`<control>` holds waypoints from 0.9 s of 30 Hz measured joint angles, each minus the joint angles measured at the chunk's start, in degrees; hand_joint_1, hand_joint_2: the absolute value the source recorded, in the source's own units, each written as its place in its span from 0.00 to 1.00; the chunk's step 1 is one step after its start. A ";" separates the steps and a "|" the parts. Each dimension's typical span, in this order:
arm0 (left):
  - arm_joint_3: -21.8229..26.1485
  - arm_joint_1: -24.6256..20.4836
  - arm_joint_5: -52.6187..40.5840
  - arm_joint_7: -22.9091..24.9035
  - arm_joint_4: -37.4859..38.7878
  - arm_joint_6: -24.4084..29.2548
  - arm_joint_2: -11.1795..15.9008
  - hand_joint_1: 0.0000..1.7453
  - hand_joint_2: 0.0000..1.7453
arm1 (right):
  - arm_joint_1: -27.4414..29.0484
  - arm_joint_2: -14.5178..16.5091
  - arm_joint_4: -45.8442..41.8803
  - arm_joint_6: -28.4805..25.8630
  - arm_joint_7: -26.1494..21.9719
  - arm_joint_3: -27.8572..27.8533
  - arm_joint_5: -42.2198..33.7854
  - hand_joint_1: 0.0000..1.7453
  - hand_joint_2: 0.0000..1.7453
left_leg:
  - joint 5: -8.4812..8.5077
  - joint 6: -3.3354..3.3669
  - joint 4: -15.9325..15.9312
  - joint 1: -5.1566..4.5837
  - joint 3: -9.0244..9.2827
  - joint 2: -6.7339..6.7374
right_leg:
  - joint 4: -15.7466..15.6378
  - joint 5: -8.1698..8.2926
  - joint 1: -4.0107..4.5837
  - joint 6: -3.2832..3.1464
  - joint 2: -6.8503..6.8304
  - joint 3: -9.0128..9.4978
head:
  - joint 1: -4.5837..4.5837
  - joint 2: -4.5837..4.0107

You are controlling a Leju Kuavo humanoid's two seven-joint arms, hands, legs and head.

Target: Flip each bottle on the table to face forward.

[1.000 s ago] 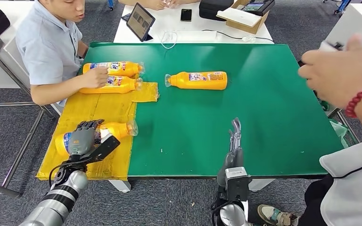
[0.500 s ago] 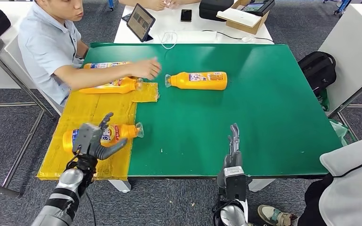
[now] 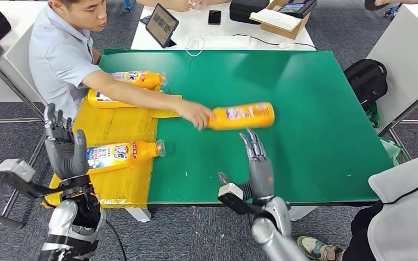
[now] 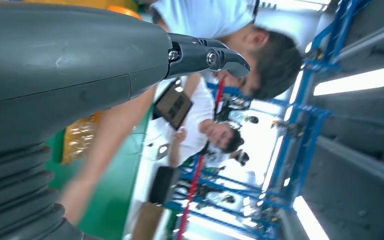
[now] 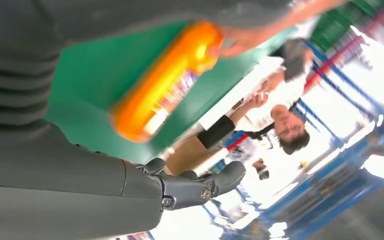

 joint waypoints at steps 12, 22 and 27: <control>-6.48 9.20 -12.17 -7.03 -9.78 9.44 -1.85 0.00 1.00 | -14.88 -6.87 20.61 -1.41 9.21 0.52 14.70 0.00 1.00 | -0.01 0.01 0.01 -0.03 -0.10 -0.17 | -0.01 0.00 -0.02 0.03 -0.15 -0.04 | -0.02 0.00; -11.73 10.52 -14.18 -7.10 -9.83 12.74 -1.61 0.00 1.00 | -23.64 -8.38 34.61 8.81 19.69 2.61 21.78 0.00 1.00 | 0.03 0.04 0.01 -0.02 0.01 -0.16 | -0.01 0.01 -0.01 0.04 -0.14 0.04 | -0.03 0.00; -13.21 10.18 -14.21 -7.10 -8.87 12.57 -1.57 0.00 1.00 | -24.59 -8.10 37.31 14.00 20.50 2.91 21.33 0.00 1.00 | 0.05 0.08 0.01 -0.03 -0.03 -0.12 | 0.00 0.03 -0.02 0.06 -0.10 0.02 | -0.01 0.00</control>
